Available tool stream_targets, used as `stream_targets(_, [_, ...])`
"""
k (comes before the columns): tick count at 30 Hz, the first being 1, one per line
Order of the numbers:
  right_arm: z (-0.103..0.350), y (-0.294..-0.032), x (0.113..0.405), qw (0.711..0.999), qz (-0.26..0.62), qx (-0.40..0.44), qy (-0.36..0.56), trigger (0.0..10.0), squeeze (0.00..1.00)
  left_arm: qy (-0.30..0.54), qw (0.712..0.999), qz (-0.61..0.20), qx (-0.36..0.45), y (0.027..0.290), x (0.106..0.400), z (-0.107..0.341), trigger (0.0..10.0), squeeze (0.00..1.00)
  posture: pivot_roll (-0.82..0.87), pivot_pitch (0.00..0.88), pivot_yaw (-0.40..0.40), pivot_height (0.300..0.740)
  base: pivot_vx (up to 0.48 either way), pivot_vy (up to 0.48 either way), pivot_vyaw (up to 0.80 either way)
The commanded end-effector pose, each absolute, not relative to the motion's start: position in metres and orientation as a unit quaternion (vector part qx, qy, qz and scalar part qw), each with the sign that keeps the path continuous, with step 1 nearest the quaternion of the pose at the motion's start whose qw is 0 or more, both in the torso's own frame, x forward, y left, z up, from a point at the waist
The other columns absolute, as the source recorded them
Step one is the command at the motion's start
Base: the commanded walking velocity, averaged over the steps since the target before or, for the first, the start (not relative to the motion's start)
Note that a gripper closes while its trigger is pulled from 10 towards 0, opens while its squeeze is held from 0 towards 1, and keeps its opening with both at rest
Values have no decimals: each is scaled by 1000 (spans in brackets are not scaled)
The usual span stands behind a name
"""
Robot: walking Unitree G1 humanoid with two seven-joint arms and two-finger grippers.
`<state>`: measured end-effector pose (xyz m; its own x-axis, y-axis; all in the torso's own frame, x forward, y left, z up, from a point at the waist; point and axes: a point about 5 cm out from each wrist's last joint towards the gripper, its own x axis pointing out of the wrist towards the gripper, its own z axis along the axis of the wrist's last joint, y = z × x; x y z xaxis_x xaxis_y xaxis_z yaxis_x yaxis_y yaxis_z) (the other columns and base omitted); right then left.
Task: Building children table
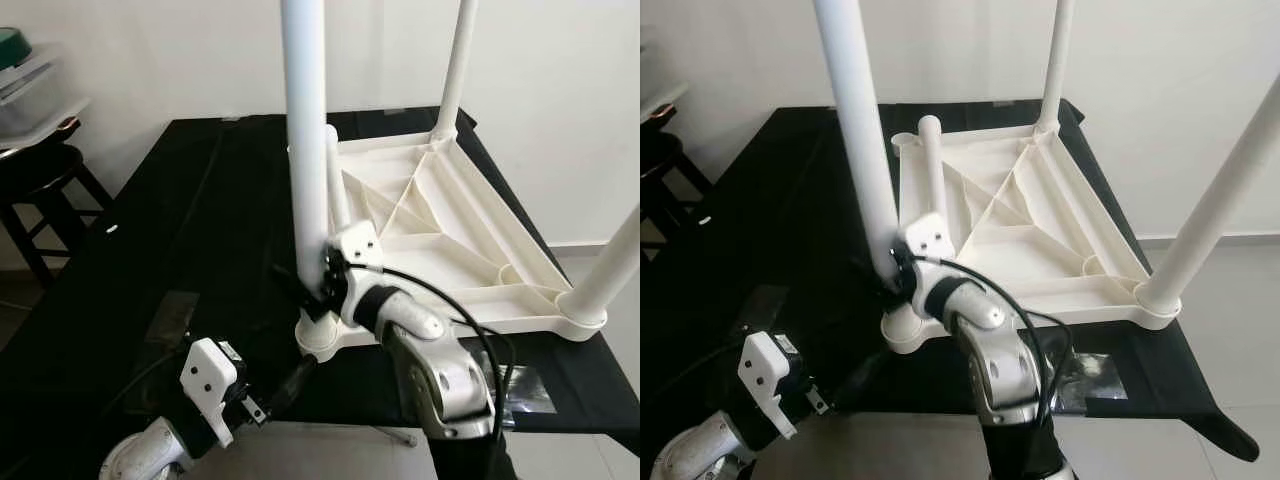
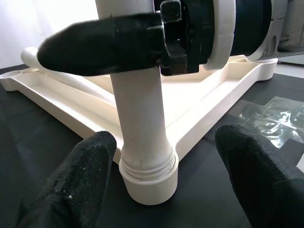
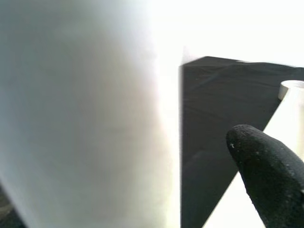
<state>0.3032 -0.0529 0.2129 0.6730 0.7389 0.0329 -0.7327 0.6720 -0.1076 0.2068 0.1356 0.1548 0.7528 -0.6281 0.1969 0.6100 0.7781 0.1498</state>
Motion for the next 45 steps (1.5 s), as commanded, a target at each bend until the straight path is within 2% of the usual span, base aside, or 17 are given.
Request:
stream_targets(1, [215,-43,304,880,470,-46,-39,10000,1000,-102,938,-330,40,139,207,150,10000,0,11,141,54,740,0,0,0])
stream_targets(2, [221,-43,308,851,519,-60,-54,10000,1000,-103,938,-327,40,139,207,149,10000,0,18,130,44,740,0,0,0])
stream_targets(3, [225,-46,313,828,553,-69,-62,10000,886,-103,939,-326,40,138,207,148,10000,0,26,123,40,740,0,0,0])
stream_targets(4, [228,-48,315,813,574,-72,-68,10000,886,-103,939,-325,40,137,208,147,10000,0,26,123,40,740,0,0,0])
stream_targets(5, [227,-52,316,786,609,-92,-61,10000,0,-103,939,-324,40,137,208,147,10000,0,38,120,32,740,0,0,0])
stream_targets(7, [225,-58,316,747,654,-116,-45,10000,0,-103,939,-325,42,137,208,146,10000,0,42,118,29,740,0,0,0])
stream_targets(9, [229,-65,328,745,655,-119,-42,10000,0,-103,940,-323,40,137,210,146,10000,0,48,111,23,740,0,0,0])
stream_targets(11, [232,-68,341,766,634,-102,-37,10000,0,-103,940,-322,39,137,210,146,10000,0,52,109,19,740,0,0,0])
stream_targets(14, [228,-73,343,759,643,-102,-25,10000,0,-103,940,-322,39,137,211,145,10000,0,58,104,16,740,0,0,0])
stream_targets(25, [221,-88,344,682,724,-105,21,10000,0,-105,940,-322,39,137,209,146,10000,0,64,113,10,740,0,0,0])
stream_targets(26, [220,-90,344,675,730,-104,24,0,0,-105,940,-323,39,137,208,146,10000,0,67,121,5,740,0,0,0])
stream_targets(33, [220,-97,345,661,743,-102,30,0,0,-107,939,-324,38,135,207,147,10000,0,66,126,-1,740,0,0,0])
stream_targets(38, [217,-105,345,695,712,-105,10,0,0,-110,939,-325,35,132,207,148,10000,0,42,141,-21,740,0,0,0])
stream_targets(42, [209,-104,341,762,636,-122,0,0,0,-113,939,-322,32,131,204,150,10000,0,30,161,-29,740,0,0,0])
stream_targets(43, [190,-90,331,846,519,-124,24,0,0,-114,939,-322,31,131,204,151,10000,0,31,168,-42,740,0,0,0])
stream_targets(44, [190,-90,331,846,519,-124,24,0,0,-114,939,-322,31,131,204,151,10000,0,31,168,-42,740,0,0,0])
stream_targets(45, [184,-89,331,913,389,-123,28,0,0,-114,939,-322,31,131,204,151,10000,0,31,168,-42,740,0,0,0])
